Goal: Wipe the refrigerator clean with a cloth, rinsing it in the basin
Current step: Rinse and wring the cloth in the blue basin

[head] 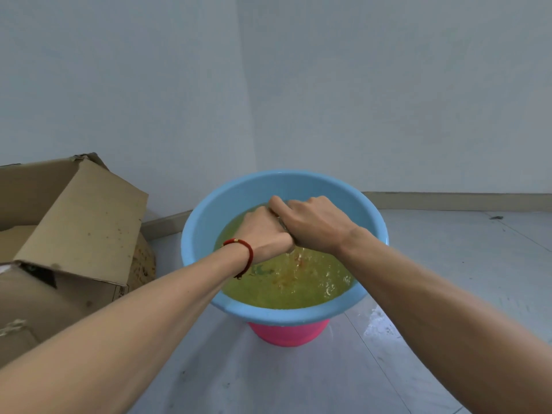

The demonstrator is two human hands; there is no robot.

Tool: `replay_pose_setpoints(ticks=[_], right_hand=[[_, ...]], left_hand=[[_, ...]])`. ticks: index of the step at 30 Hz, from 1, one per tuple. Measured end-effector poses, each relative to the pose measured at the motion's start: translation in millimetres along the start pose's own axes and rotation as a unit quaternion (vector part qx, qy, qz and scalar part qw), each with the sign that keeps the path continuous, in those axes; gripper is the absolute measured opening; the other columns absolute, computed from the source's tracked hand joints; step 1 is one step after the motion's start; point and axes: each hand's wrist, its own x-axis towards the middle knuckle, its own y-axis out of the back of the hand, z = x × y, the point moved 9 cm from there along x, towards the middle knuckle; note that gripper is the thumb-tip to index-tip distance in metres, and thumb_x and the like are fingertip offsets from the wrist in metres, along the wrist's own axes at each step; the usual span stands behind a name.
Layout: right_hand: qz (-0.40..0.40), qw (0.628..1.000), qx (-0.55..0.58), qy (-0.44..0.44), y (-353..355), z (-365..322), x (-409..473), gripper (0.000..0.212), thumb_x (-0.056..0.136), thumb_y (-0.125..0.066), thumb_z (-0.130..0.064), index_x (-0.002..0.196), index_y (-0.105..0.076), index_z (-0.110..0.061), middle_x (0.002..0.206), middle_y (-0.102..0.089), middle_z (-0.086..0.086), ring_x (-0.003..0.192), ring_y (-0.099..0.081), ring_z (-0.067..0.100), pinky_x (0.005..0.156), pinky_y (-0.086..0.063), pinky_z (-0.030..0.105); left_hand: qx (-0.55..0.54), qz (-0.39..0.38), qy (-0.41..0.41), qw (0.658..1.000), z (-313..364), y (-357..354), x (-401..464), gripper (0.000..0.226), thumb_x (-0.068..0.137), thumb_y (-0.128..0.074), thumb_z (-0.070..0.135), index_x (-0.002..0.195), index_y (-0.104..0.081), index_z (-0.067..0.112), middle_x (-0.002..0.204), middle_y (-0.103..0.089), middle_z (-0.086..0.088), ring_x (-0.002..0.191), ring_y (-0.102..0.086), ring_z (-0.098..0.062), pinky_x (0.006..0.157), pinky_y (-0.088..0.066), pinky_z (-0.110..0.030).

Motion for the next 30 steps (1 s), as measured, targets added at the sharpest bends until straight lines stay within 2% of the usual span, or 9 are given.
replay_pose_setpoints(ticks=[3, 7, 9, 11, 14, 18, 21, 26, 30], right_hand=[[0.008, 0.999, -0.001, 0.047, -5, -8, 1, 0.041, 0.071, -0.071, -0.009, 0.096, -0.039, -0.012, 0.053, -0.046, 0.003, 0.037, -0.025, 0.024, 0.043, -0.010, 0.020], [0.043, 0.996, -0.007, 0.077, -6, -10, 6, 0.041, 0.074, -0.065, -0.005, 0.094, -0.031, -0.014, 0.051, -0.044, 0.004, 0.037, -0.028, 0.023, 0.042, -0.015, 0.021], [0.048, 0.996, 0.004, 0.081, -8, -11, 7, 0.027, 0.079, -0.052, -0.007, 0.094, -0.031, -0.014, 0.051, -0.043, 0.004, 0.035, -0.031, 0.024, 0.042, -0.017, 0.021], [0.040, 0.995, 0.013, 0.092, -13, -11, 8, 0.015, 0.083, -0.041, -0.011, 0.095, -0.032, -0.014, 0.052, -0.041, 0.003, 0.035, -0.031, 0.023, 0.042, -0.017, 0.022], [0.053, 0.994, 0.008, 0.095, -20, -8, 8, 0.024, 0.087, -0.055, -0.014, 0.097, -0.033, -0.013, 0.056, -0.034, 0.001, 0.039, -0.026, 0.023, 0.042, -0.016, 0.022], [0.043, 0.993, 0.032, 0.103, -23, -2, 13, 0.012, 0.092, -0.036, -0.024, 0.098, -0.033, -0.013, 0.056, -0.031, 0.001, 0.039, -0.024, 0.023, 0.045, -0.009, 0.021], [0.060, 0.990, 0.041, 0.117, -24, -2, 15, 0.015, 0.094, -0.036, -0.026, 0.098, -0.036, -0.012, 0.057, -0.031, 0.001, 0.040, -0.022, 0.022, 0.046, -0.006, 0.020], [-0.001, 0.997, 0.062, 0.044, -45, 12, 24, 0.024, 0.081, -0.065, -0.013, 0.096, -0.047, -0.011, 0.059, -0.049, 0.003, 0.042, -0.041, 0.031, 0.043, -0.015, 0.026], [-0.115, 0.967, 0.194, -0.119, -57, 46, 43, 0.033, 0.085, -0.072, -0.031, 0.106, -0.050, -0.017, 0.098, -0.059, 0.003, 0.080, -0.058, 0.035, 0.061, -0.037, 0.038]], left_hand=[[-0.124, 0.016, 0.084, 0.989, -20, -9, -9, 0.009, 0.067, -0.073, 0.005, 0.073, -0.066, 0.005, 0.047, -0.047, 0.001, 0.039, -0.038, -0.017, 0.040, -0.029, -0.019], [-0.237, 0.015, 0.153, 0.959, -38, -21, -15, 0.014, 0.062, -0.070, 0.004, 0.075, -0.068, 0.008, 0.046, -0.039, 0.001, 0.040, -0.029, -0.019, 0.044, -0.025, -0.024], [-0.274, 0.007, 0.172, 0.946, -41, -27, -18, 0.012, 0.065, -0.068, 0.000, 0.073, -0.064, 0.008, 0.046, -0.035, 0.000, 0.040, -0.025, -0.017, 0.045, -0.020, -0.024], [-0.296, 0.002, 0.195, 0.935, -44, -32, -21, 0.016, 0.069, -0.067, -0.002, 0.066, -0.058, 0.010, 0.046, -0.032, 0.000, 0.040, -0.022, -0.015, 0.046, -0.018, -0.024], [-0.322, -0.010, 0.223, 0.920, -45, -36, -21, 0.024, 0.072, -0.066, -0.006, 0.061, -0.053, 0.012, 0.047, -0.030, 0.000, 0.040, -0.018, -0.015, 0.047, -0.016, -0.024], [-0.344, -0.023, 0.240, 0.908, -46, -40, -15, 0.026, 0.076, -0.063, -0.007, 0.066, -0.049, 0.012, 0.045, -0.026, 0.002, 0.039, -0.015, -0.013, 0.047, -0.014, -0.022], [-0.352, -0.037, 0.240, 0.904, -50, -43, -12, 0.032, 0.076, -0.062, -0.007, 0.065, -0.042, 0.015, 0.045, -0.024, 0.002, 0.039, -0.014, -0.012, 0.048, -0.013, -0.022], [-0.248, -0.094, 0.194, 0.945, -57, -31, 15, 0.034, 0.075, -0.068, -0.003, 0.061, -0.044, 0.018, 0.048, -0.028, 0.001, 0.042, -0.017, -0.015, 0.049, -0.014, -0.024], [0.087, -0.157, 0.059, 0.982, -41, 21, 63, 0.033, 0.074, -0.080, 0.033, 0.068, -0.052, 0.018, 0.059, -0.051, 0.001, 0.052, -0.044, -0.021, 0.048, -0.033, -0.026]])
